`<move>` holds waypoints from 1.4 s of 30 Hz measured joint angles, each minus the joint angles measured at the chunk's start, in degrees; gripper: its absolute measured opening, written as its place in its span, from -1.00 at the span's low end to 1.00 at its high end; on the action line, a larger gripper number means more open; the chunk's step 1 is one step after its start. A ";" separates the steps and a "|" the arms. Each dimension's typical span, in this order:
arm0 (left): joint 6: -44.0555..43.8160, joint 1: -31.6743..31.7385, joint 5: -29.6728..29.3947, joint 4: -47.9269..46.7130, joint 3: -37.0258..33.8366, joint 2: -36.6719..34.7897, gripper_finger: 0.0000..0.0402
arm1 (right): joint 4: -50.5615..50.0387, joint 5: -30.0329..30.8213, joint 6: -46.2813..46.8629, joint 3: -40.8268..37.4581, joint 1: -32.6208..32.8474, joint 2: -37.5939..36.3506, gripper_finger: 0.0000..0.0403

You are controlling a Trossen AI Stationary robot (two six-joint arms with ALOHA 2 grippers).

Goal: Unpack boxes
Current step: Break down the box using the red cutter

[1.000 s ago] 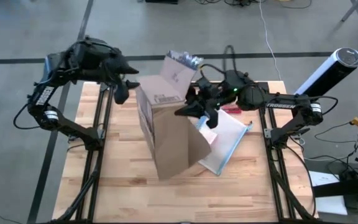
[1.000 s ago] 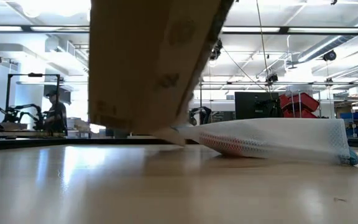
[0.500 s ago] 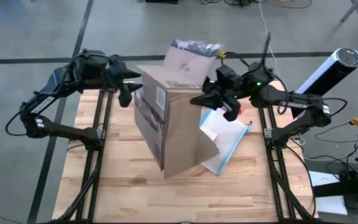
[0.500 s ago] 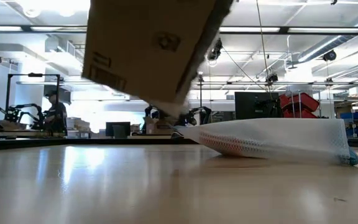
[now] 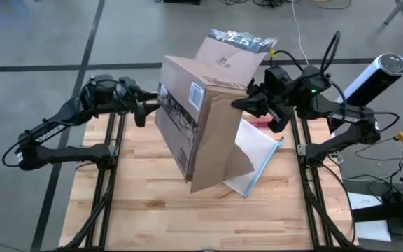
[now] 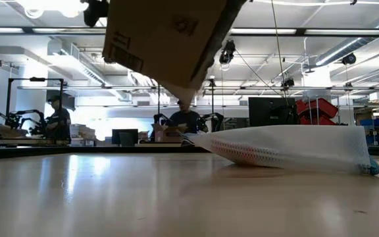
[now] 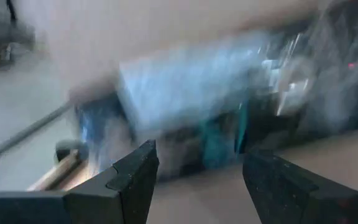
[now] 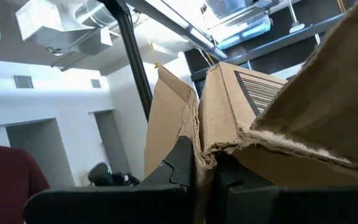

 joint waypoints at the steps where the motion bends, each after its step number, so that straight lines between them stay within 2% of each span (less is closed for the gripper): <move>1: -0.54 0.00 0.06 -0.25 -0.94 -0.37 0.08 | 0.10 0.18 -0.32 0.00 -0.02 -0.16 -1.00; 7: 0.45 -0.34 1.52 2.38 -4.68 -2.12 0.18 | 0.01 2.00 -2.03 0.00 -0.51 -1.14 -1.00; 12: 3.38 -3.28 3.26 3.60 -5.11 -2.42 0.26 | -0.03 3.43 -2.86 0.77 -1.80 -1.23 -1.00; 17: 5.88 -5.38 -0.16 2.26 -5.12 -1.38 0.29 | 0.08 4.67 -3.29 1.60 -3.27 -1.23 -1.00; 21: 6.88 -5.32 -5.54 -0.98 -5.87 -0.05 0.26 | -0.08 5.14 -3.48 2.35 -3.95 -1.12 -1.00; 23: 6.87 -5.25 -6.17 -0.22 -7.35 0.57 0.23 | 0.03 6.40 -3.94 2.86 -3.93 -1.10 -1.00; 25: 5.75 -5.27 -4.84 3.08 -9.52 1.62 0.19 | 0.31 8.26 -4.89 3.37 -3.93 -1.12 -1.00; 30: -0.24 -6.00 2.78 17.25 -15.13 4.78 0.08 | 0.29 15.09 -7.03 3.67 -3.88 -1.12 -1.00; 36: -6.14 -8.00 3.33 33.98 -18.93 8.97 -0.05 | 1.89 22.47 -10.08 3.74 -3.88 1.15 -1.00; 42: -10.29 -10.09 3.47 44.93 -19.15 13.82 -0.13 | 12.01 22.91 -13.32 3.72 -4.00 6.51 -1.00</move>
